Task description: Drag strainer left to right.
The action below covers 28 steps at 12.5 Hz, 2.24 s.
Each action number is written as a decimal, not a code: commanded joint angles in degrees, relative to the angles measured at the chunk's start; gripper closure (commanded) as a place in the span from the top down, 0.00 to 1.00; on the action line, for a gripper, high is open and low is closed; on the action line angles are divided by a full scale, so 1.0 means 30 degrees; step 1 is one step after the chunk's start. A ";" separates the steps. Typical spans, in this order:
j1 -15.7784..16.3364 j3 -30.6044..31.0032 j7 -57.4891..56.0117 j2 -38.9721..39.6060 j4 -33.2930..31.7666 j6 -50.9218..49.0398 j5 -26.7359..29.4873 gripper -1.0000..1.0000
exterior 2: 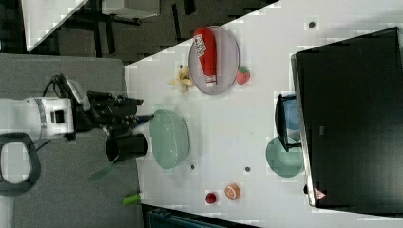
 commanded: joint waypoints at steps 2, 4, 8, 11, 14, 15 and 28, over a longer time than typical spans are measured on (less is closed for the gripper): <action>0.0089 -0.1214 0.0328 -0.8355 -0.5054 -0.3249 -0.0109 0.83; 0.0182 -0.0661 0.0338 -0.8294 -0.5052 -0.3216 -0.0102 1.00; 0.0508 0.0931 0.0658 -0.7706 -0.5067 -0.2066 -0.0081 1.00; 0.0826 0.3481 0.3425 -0.6314 -0.5093 -0.1021 -0.0079 1.00; 0.0898 0.6418 0.8699 -0.4159 -0.5112 0.0069 -0.0080 1.00; 0.0913 0.7365 1.0513 -0.3292 -0.5119 0.0834 -0.0080 1.00; 0.1524 1.0701 2.4504 0.7723 -0.7675 1.4837 -0.0604 1.00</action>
